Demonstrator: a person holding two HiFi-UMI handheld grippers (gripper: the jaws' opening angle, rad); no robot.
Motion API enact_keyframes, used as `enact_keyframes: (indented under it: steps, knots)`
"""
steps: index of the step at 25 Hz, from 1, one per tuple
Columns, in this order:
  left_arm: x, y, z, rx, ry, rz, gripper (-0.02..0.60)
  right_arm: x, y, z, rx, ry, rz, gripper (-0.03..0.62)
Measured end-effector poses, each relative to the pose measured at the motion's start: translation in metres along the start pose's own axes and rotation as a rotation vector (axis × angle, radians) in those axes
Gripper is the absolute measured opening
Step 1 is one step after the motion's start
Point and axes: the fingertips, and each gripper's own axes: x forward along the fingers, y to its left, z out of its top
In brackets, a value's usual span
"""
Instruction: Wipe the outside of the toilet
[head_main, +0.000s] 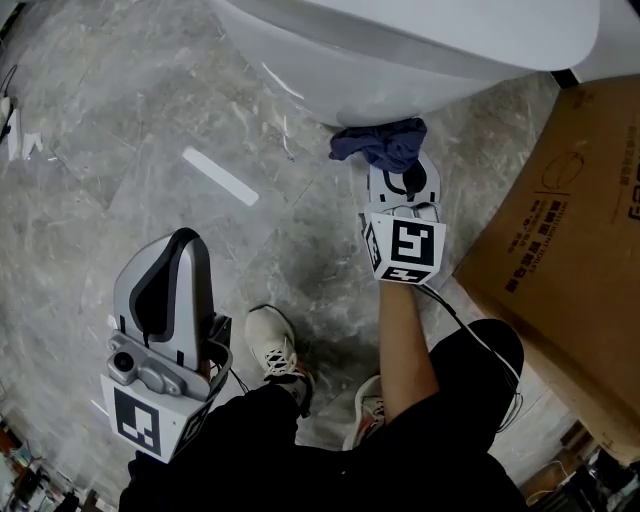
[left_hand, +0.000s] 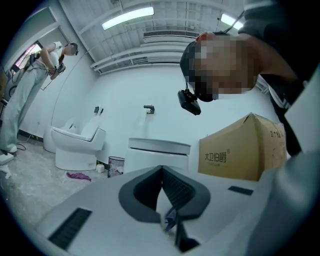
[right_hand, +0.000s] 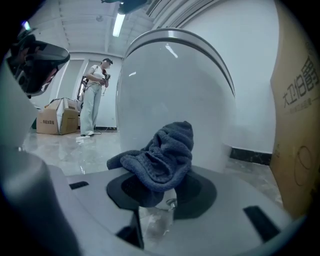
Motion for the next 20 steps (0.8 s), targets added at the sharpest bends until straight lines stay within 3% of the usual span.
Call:
enact_keyframes:
  steps: [20]
  knots:
    - [0.0, 0.014, -0.006, -0.018, 0.013, 0.012, 0.011, 0.036, 0.004, -0.1, 0.08, 0.278, 0.055, 0.126]
